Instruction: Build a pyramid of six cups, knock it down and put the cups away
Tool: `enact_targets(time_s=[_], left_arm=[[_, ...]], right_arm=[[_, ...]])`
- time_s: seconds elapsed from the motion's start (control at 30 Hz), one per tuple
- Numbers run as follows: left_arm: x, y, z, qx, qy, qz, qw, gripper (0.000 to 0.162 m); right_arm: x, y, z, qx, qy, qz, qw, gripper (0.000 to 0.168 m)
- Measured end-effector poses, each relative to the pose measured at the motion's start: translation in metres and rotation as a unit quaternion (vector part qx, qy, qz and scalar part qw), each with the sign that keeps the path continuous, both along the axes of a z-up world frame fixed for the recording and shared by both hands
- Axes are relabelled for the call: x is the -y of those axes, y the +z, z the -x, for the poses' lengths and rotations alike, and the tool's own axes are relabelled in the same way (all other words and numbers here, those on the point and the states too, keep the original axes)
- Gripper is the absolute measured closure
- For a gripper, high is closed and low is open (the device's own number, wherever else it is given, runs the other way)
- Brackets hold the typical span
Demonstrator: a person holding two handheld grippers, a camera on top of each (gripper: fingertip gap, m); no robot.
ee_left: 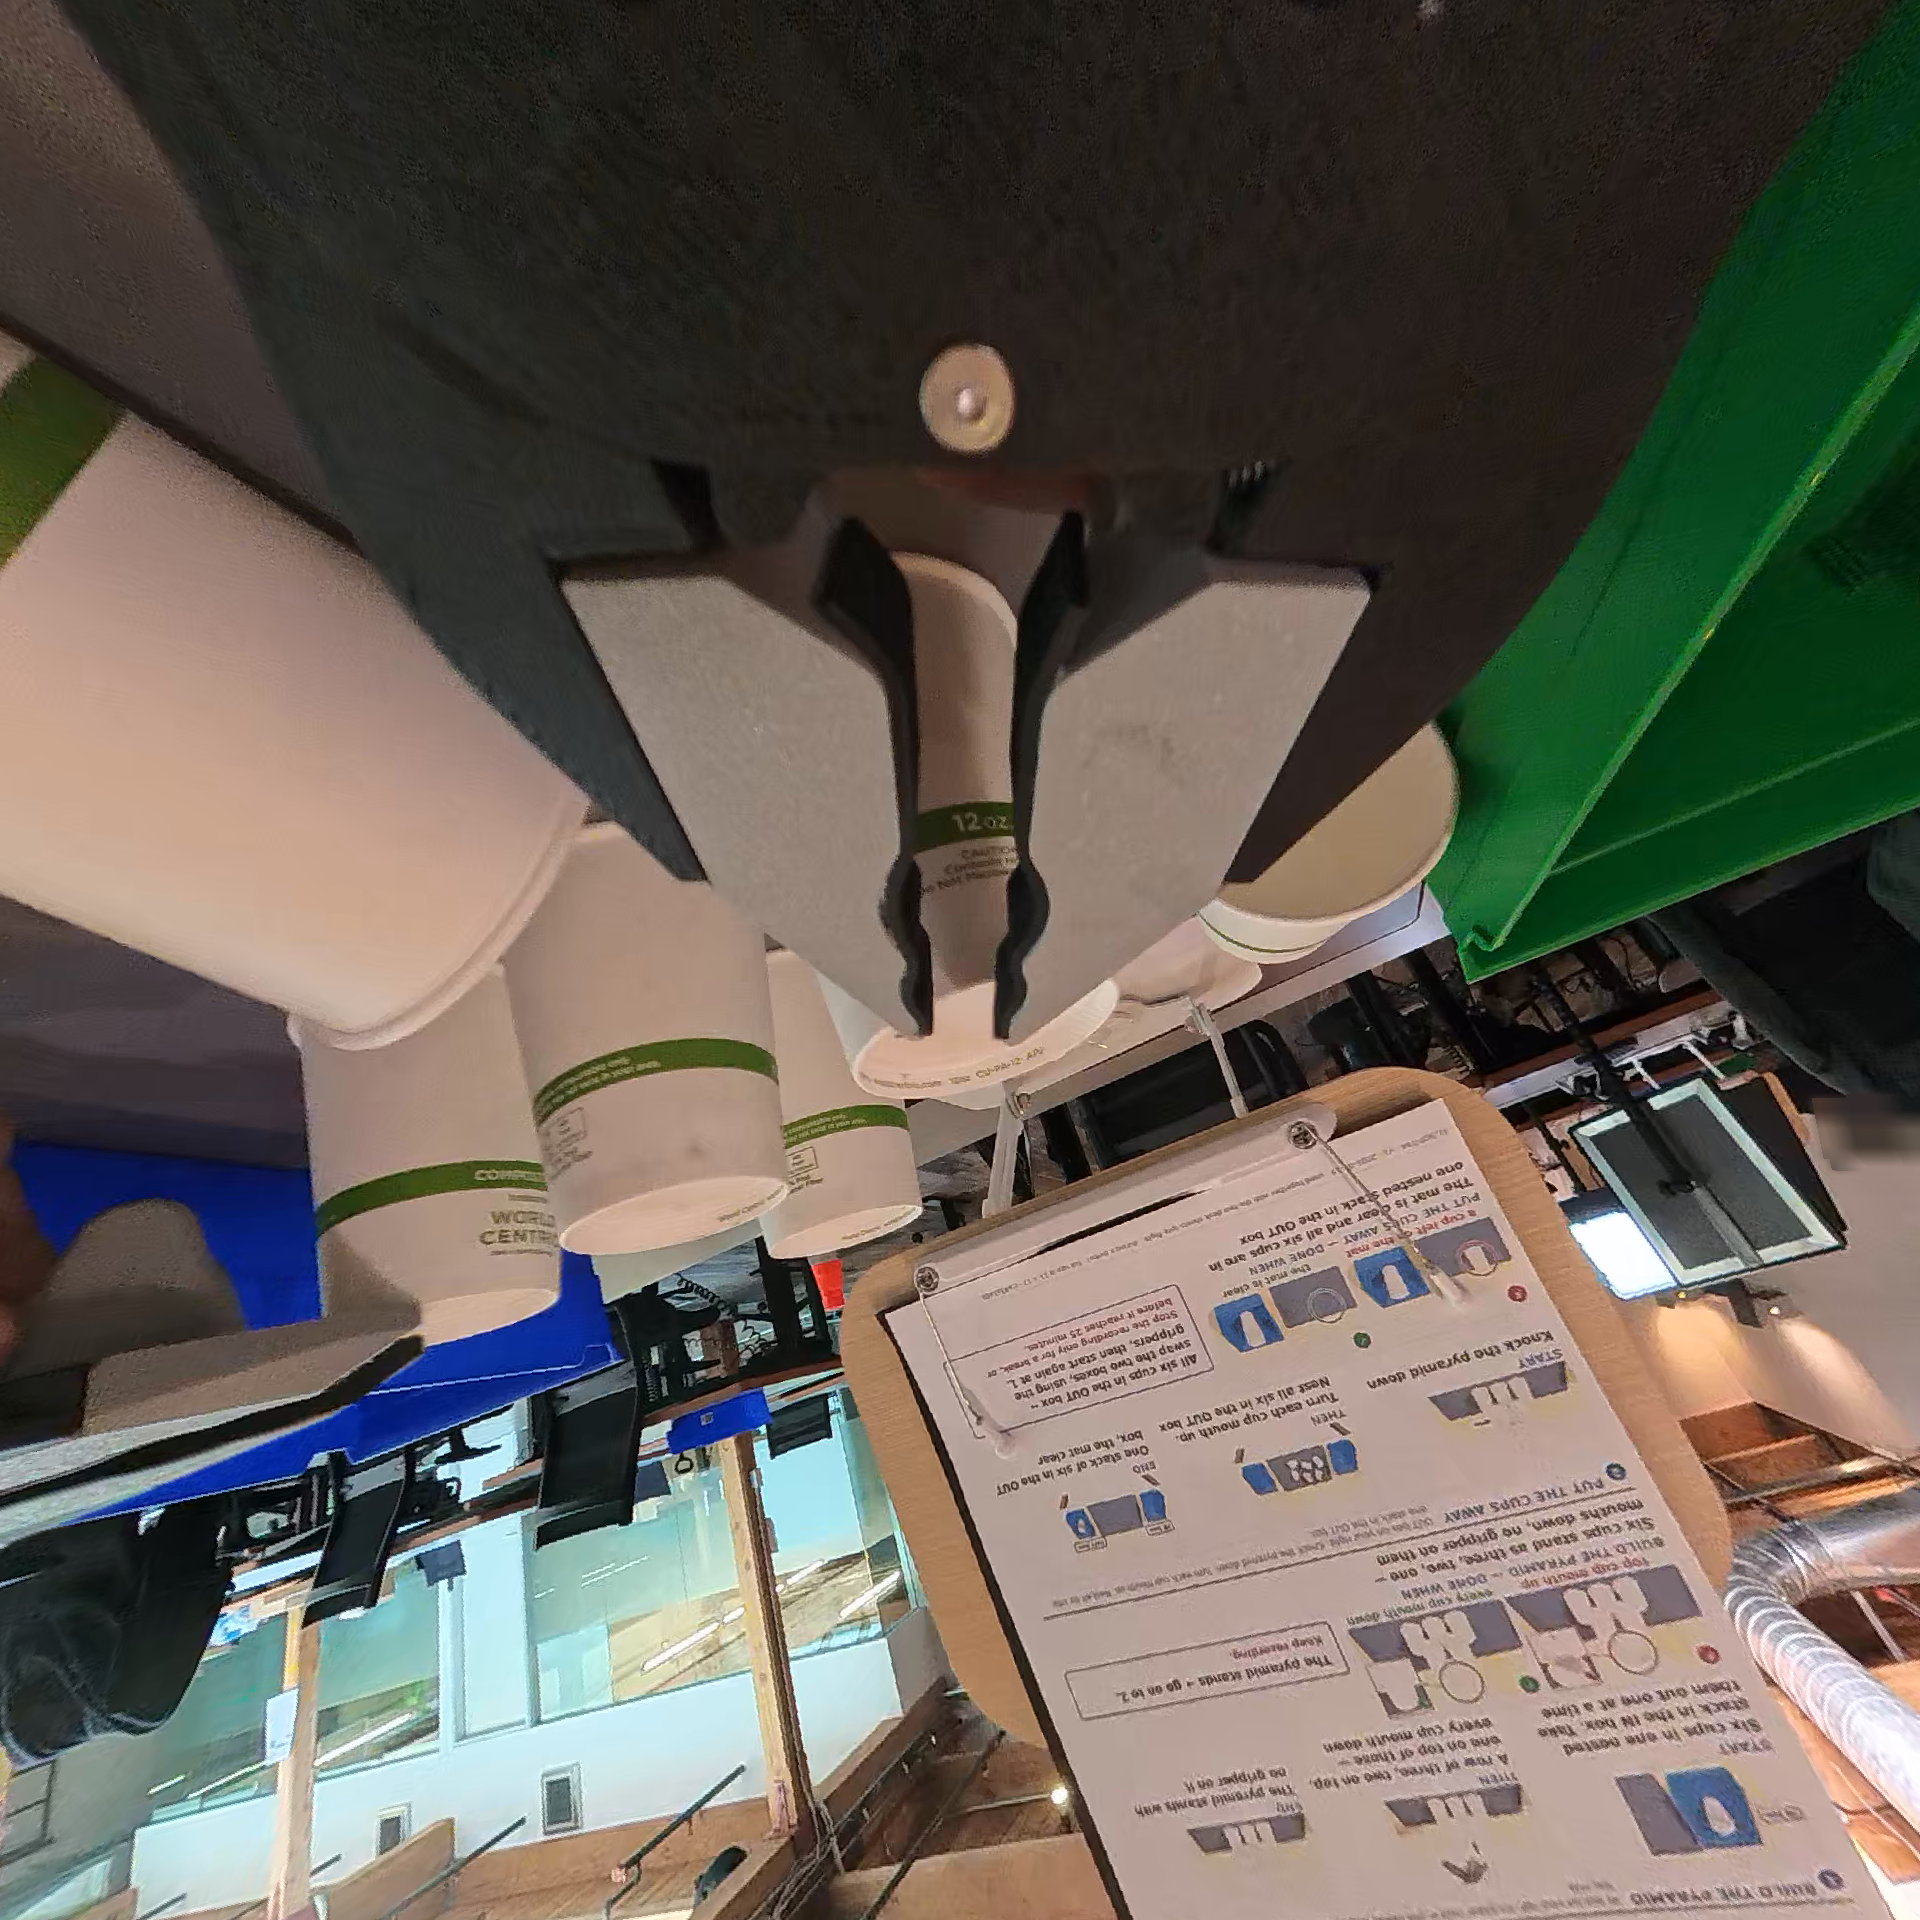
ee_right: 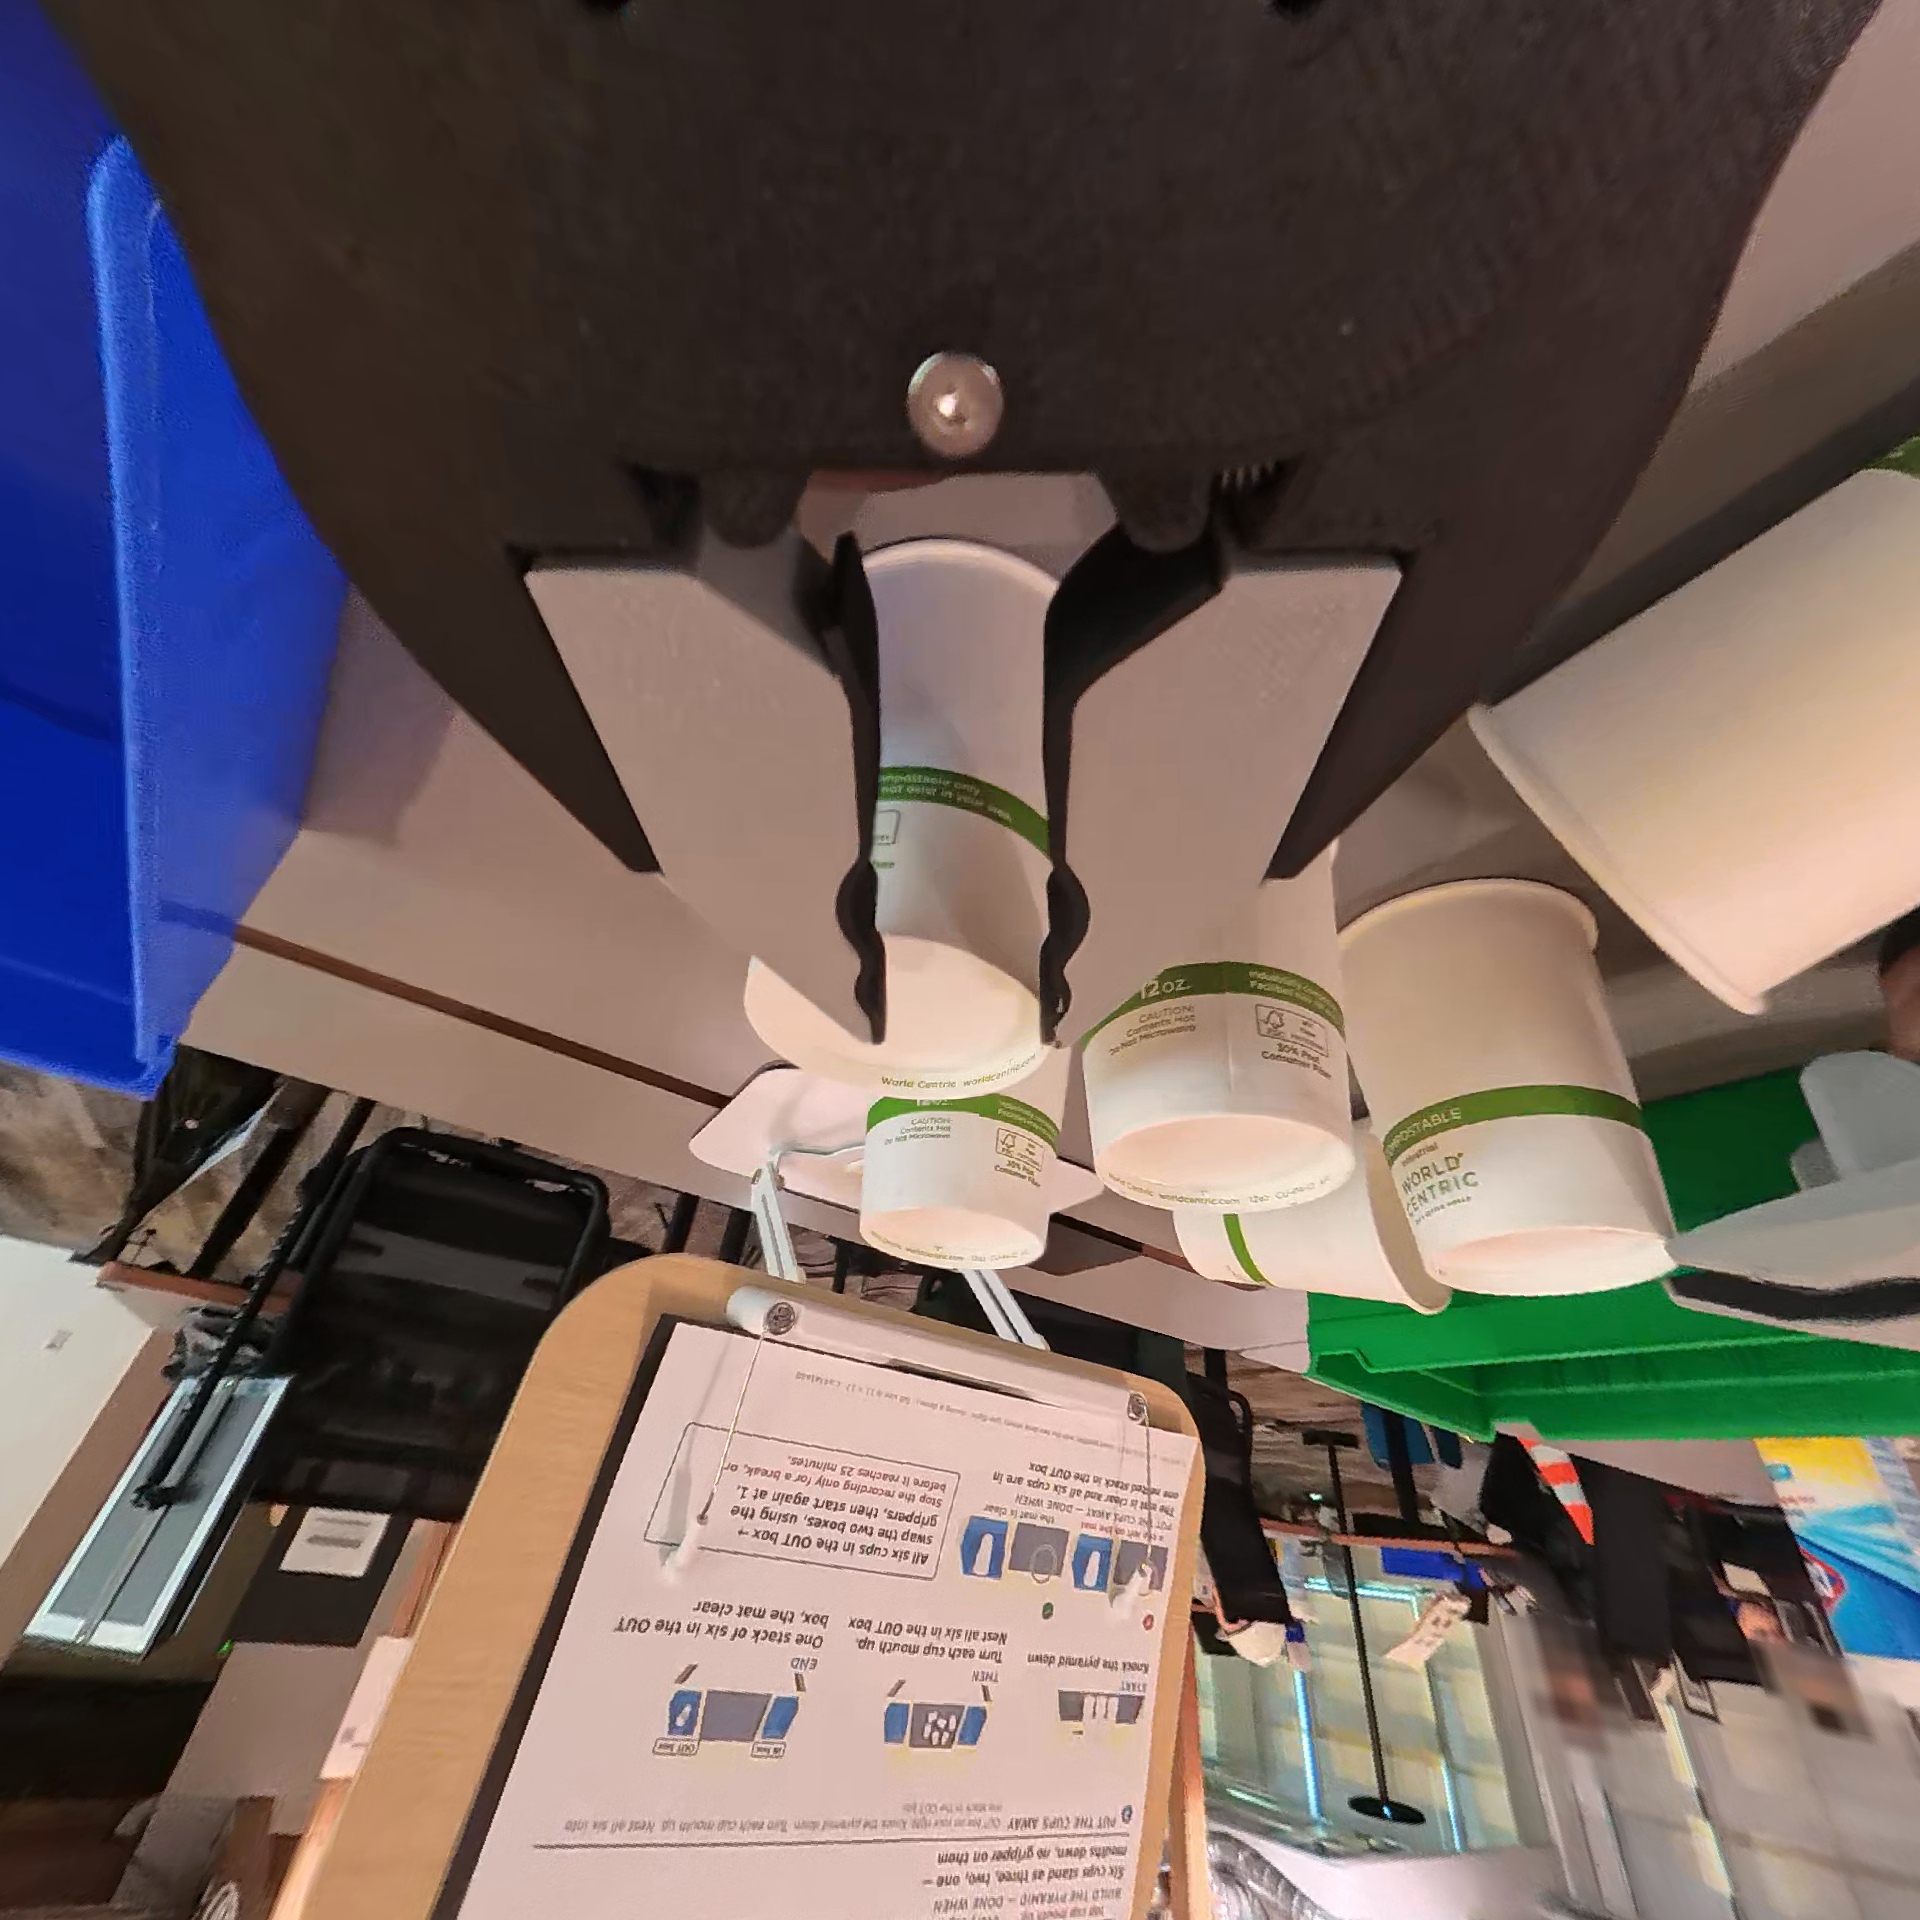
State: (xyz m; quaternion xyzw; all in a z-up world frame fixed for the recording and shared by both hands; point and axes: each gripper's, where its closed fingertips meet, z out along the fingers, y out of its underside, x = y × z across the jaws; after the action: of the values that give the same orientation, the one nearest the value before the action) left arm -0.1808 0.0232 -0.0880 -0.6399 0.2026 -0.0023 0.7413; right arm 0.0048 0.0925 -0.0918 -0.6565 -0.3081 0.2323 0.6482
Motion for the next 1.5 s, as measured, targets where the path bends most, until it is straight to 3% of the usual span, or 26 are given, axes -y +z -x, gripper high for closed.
enact_targets(time_s=[0.03,0.57,1.4,1.5], left_arm=[[0.0,0.0,0.001,0.004,0.002,0.001,1.0,0.15],[-0.002,-0.001,0.01,0.0,0.043,0.004,0.999,0.123],[-0.005,-0.004,0.012,-0.053,0.082,-0.009,0.995,0.113],[-0.003,-0.004,0.012,-0.056,0.086,-0.011,0.995,0.113]], right_arm=[[0.001,0.0,-0.001,-0.008,0.001,0.006,1.0,0.141],[0.015,0.002,-0.006,0.022,-0.01,-0.048,0.999,0.137],[0.029,0.004,-0.013,0.049,-0.011,-0.063,0.997,0.132],[0.024,0.002,-0.019,0.051,-0.032,-0.062,0.996,0.142]])
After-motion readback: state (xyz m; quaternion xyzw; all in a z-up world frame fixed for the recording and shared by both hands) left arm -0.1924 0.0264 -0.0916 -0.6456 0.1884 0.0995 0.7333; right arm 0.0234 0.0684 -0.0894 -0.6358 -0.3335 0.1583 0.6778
